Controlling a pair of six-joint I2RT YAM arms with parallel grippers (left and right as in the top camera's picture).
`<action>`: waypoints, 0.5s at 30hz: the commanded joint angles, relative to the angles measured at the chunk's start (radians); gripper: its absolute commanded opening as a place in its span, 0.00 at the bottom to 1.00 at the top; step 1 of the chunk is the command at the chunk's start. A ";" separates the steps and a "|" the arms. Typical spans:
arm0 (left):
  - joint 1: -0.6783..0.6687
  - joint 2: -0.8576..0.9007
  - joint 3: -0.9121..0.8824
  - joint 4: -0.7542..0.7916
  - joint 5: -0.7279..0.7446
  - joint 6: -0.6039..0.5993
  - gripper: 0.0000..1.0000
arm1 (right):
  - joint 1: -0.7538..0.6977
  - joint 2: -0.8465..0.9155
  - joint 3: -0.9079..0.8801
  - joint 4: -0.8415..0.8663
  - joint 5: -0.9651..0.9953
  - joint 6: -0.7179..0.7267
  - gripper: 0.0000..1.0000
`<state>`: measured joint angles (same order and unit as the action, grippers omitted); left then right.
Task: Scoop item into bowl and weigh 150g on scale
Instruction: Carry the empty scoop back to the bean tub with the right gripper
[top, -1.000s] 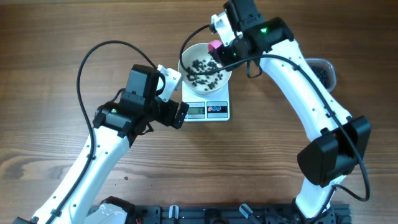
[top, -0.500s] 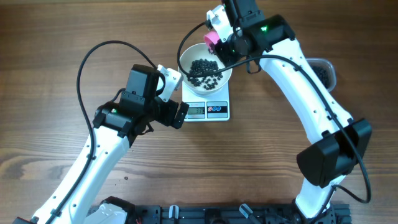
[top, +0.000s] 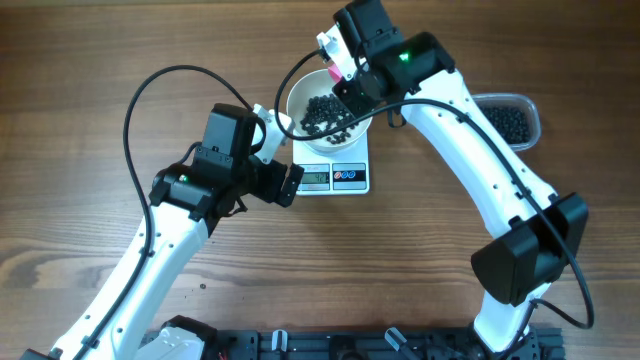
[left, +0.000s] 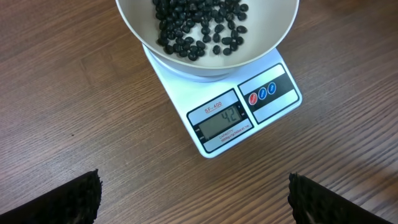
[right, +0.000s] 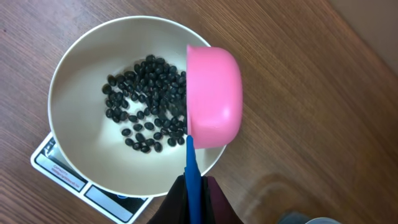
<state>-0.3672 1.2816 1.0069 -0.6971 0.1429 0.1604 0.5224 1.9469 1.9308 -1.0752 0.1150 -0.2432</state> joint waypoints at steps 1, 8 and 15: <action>0.006 -0.012 -0.006 0.000 -0.006 0.013 1.00 | -0.026 -0.036 0.027 0.013 -0.087 0.038 0.04; 0.006 -0.012 -0.006 0.000 -0.006 0.013 1.00 | -0.149 -0.092 0.042 0.013 -0.346 0.122 0.04; 0.006 -0.012 -0.006 0.000 -0.006 0.013 1.00 | -0.414 -0.190 0.042 -0.062 -0.491 0.192 0.04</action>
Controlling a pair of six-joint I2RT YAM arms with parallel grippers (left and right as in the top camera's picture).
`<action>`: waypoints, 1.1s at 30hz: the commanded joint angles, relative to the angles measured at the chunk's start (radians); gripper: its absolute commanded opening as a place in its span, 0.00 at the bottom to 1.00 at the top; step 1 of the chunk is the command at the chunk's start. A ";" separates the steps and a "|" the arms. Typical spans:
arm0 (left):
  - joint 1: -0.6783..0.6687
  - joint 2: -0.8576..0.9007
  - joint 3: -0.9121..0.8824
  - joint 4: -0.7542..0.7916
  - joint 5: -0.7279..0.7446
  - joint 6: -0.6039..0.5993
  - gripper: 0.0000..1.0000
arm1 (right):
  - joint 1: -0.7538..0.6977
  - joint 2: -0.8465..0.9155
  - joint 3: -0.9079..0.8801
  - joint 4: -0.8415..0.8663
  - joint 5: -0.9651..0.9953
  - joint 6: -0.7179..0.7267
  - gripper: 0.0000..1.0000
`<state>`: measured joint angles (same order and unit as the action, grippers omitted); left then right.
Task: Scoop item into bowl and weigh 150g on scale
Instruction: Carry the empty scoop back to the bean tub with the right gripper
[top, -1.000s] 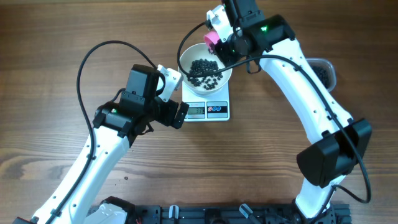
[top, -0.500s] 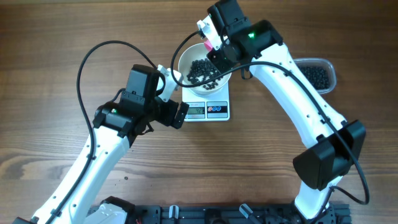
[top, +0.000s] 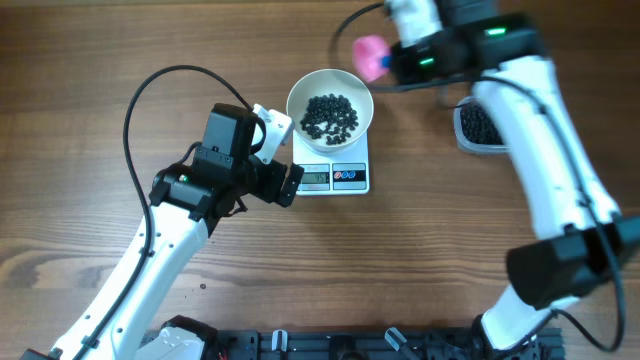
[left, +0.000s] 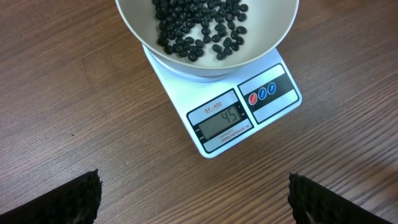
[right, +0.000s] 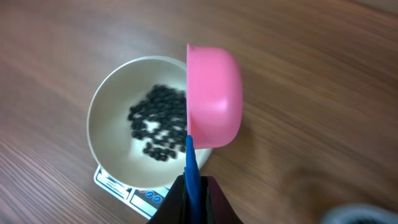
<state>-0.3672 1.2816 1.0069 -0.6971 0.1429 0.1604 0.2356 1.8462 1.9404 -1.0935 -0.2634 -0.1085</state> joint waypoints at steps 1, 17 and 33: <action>0.006 -0.012 -0.006 0.000 -0.006 0.013 1.00 | -0.159 -0.097 0.033 -0.062 -0.113 0.056 0.04; 0.006 -0.012 -0.006 0.000 -0.006 0.013 1.00 | -0.435 -0.089 0.029 -0.324 0.219 0.006 0.04; 0.006 -0.012 -0.006 0.000 -0.006 0.013 1.00 | -0.435 0.051 -0.007 -0.320 0.345 0.021 0.04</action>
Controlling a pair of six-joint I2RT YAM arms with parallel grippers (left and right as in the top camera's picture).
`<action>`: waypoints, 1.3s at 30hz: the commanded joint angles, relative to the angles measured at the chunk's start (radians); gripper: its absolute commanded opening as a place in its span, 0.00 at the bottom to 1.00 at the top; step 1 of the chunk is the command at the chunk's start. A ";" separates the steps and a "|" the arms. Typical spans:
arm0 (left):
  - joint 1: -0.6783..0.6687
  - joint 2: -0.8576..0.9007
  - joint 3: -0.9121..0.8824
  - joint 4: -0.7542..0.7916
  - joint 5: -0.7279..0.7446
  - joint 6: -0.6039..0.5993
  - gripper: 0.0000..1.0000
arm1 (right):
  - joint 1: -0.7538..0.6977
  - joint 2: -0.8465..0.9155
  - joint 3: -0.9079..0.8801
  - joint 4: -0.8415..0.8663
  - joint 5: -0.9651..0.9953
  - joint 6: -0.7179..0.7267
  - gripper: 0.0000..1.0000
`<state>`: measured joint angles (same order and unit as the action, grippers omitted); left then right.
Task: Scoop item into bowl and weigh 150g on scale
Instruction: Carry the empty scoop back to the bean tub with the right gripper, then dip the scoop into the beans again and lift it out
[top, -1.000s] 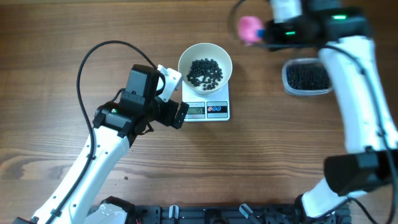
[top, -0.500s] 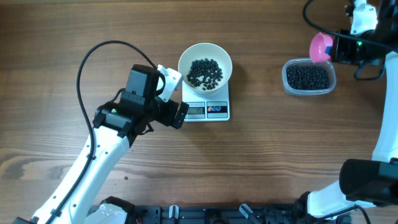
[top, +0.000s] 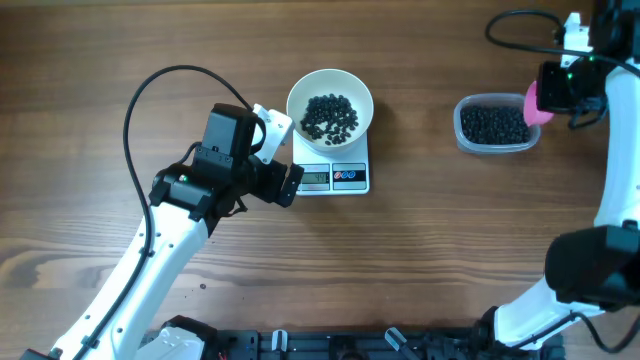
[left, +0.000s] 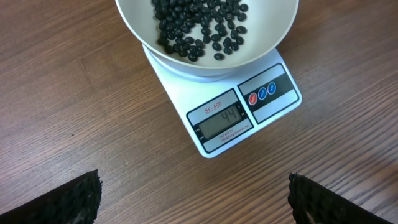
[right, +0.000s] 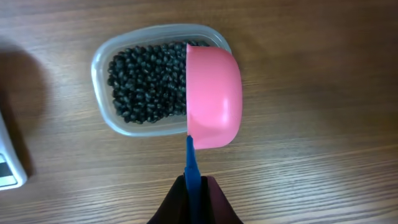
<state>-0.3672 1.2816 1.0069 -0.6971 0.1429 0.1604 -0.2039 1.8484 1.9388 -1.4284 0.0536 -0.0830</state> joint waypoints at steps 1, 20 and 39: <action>0.006 -0.012 -0.006 0.000 -0.006 0.013 1.00 | 0.005 0.060 -0.006 0.024 0.028 -0.010 0.04; 0.006 -0.012 -0.006 0.000 -0.006 0.013 1.00 | 0.082 0.250 -0.009 0.048 0.079 -0.026 0.04; 0.006 -0.012 -0.006 0.000 -0.006 0.013 1.00 | 0.097 0.288 -0.017 -0.011 -0.292 -0.154 0.04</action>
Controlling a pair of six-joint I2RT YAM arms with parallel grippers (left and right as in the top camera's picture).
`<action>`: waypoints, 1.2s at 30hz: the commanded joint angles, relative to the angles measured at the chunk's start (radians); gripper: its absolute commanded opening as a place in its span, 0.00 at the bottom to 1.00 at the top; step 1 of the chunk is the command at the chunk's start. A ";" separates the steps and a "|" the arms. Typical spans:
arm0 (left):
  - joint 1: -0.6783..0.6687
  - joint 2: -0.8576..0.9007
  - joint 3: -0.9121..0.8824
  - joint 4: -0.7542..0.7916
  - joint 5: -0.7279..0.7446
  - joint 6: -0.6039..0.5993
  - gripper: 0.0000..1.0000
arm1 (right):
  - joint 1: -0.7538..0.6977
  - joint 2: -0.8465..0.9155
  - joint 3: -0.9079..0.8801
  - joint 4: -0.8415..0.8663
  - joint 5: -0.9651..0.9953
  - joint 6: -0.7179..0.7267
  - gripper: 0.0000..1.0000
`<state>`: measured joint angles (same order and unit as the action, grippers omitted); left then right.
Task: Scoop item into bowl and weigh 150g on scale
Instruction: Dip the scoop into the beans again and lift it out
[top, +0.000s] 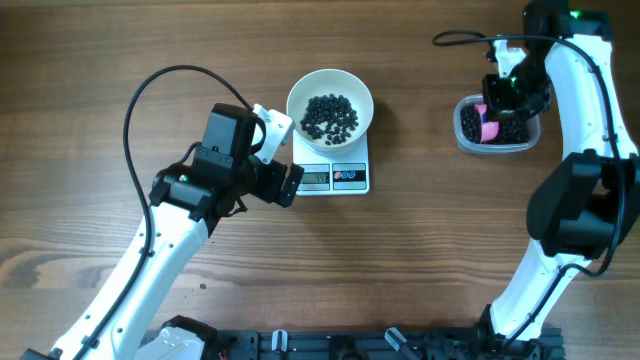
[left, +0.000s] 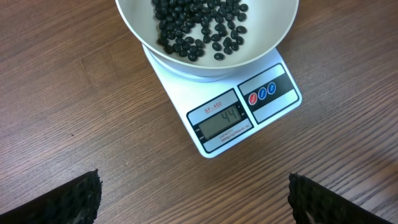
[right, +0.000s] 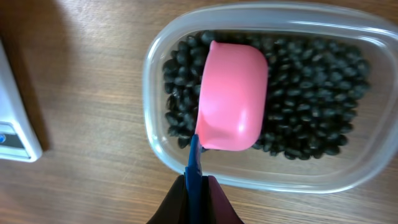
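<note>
A white bowl (top: 330, 100) holding black beans (left: 199, 28) sits on the white scale (left: 245, 112), whose display reads 44. At the right a clear tub (right: 155, 87) is full of black beans (right: 311, 106). My right gripper (right: 194, 183) is shut on the blue handle of a pink scoop (right: 231, 102), which lies down among the tub's beans with its rounded back towards the camera. In the overhead view the scoop (top: 488, 120) shows at the tub's left end. My left gripper (left: 193, 202) hangs open and empty near the scale's front.
The wooden table (top: 420, 250) carries the scale at the middle and the tub at the far right. The left arm (top: 190, 200) reaches in beside the scale's left side. A black cable loops over the table's left half.
The right gripper has dropped and turned, so the pink scoop, held at the tub's right edge before, now lies in the beans at the tub's left end. The scale stays at 44.
The scoop was tipped over the bowl with the scale at 42. Then it was drawn back off the bowl's rim and the reading was 45. Later it hung at the tub's right edge, reading 44. Now it is down in the tub. The left arm stayed still.
</note>
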<state>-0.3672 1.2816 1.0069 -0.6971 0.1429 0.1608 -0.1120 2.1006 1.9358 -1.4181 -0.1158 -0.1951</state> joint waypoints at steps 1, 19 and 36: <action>0.006 -0.012 -0.006 0.000 -0.006 0.012 1.00 | 0.001 0.035 -0.014 -0.025 -0.124 -0.041 0.04; 0.006 -0.012 -0.006 0.000 -0.006 0.012 1.00 | -0.153 0.035 -0.014 -0.057 -0.357 -0.066 0.04; 0.006 -0.012 -0.006 0.000 -0.006 0.012 1.00 | -0.257 0.059 -0.014 -0.043 -0.418 -0.092 0.04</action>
<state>-0.3672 1.2816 1.0069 -0.6971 0.1429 0.1608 -0.3489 2.1262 1.9320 -1.4616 -0.4717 -0.2577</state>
